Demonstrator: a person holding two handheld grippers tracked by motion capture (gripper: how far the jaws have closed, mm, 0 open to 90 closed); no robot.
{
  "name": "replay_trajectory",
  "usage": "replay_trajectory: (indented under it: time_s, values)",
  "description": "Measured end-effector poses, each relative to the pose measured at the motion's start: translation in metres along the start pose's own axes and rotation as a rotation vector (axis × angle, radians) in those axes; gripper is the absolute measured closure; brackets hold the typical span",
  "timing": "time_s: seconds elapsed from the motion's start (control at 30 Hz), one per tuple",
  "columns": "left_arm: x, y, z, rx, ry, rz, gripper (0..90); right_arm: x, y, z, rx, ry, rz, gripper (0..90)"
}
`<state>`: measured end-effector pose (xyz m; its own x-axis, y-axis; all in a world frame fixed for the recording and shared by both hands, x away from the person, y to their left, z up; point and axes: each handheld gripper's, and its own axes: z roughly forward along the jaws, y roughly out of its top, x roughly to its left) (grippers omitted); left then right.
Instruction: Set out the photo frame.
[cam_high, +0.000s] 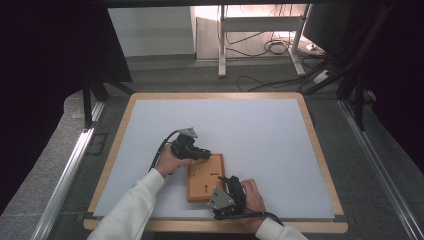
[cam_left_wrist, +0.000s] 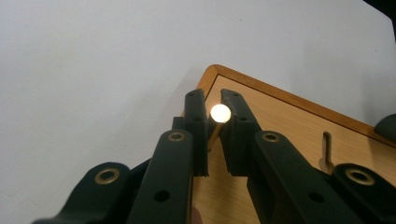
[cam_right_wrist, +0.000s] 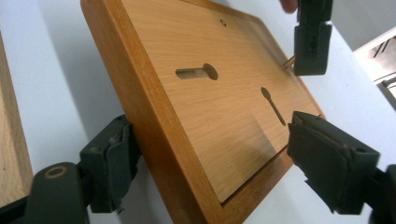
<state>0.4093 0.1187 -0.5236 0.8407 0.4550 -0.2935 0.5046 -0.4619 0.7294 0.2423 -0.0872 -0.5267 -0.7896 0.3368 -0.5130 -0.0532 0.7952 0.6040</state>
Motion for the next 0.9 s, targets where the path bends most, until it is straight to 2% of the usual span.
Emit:
replay_trajectory:
  time_s: [0.27,0.43,0.57,0.7,0.8,0.9]
  values:
    - [0.000,-0.001,0.001,-0.003,0.027,0.006,81.3,-0.005,0.002,-0.005,-0.013,-0.005,-0.014,30.0]
    - [0.001,-0.001,0.000,-0.014,0.028,-0.010,80.6,-0.009,0.005,-0.009,-0.031,-0.027,-0.016,36.1]
    - [0.001,-0.001,0.000,-0.019,0.039,-0.005,78.8,-0.008,0.008,-0.011,-0.040,-0.050,-0.044,41.2]
    - [0.001,-0.001,-0.001,-0.036,0.040,-0.012,69.3,-0.010,0.011,-0.015,-0.064,-0.083,-0.048,45.6]
    - [0.000,0.000,-0.005,-0.054,0.063,-0.017,56.7,-0.015,0.011,-0.017,-0.070,-0.092,-0.041,46.9]
    - [-0.001,-0.001,-0.015,-0.086,0.087,-0.009,51.9,-0.018,0.012,-0.019,-0.070,-0.095,-0.040,47.6]
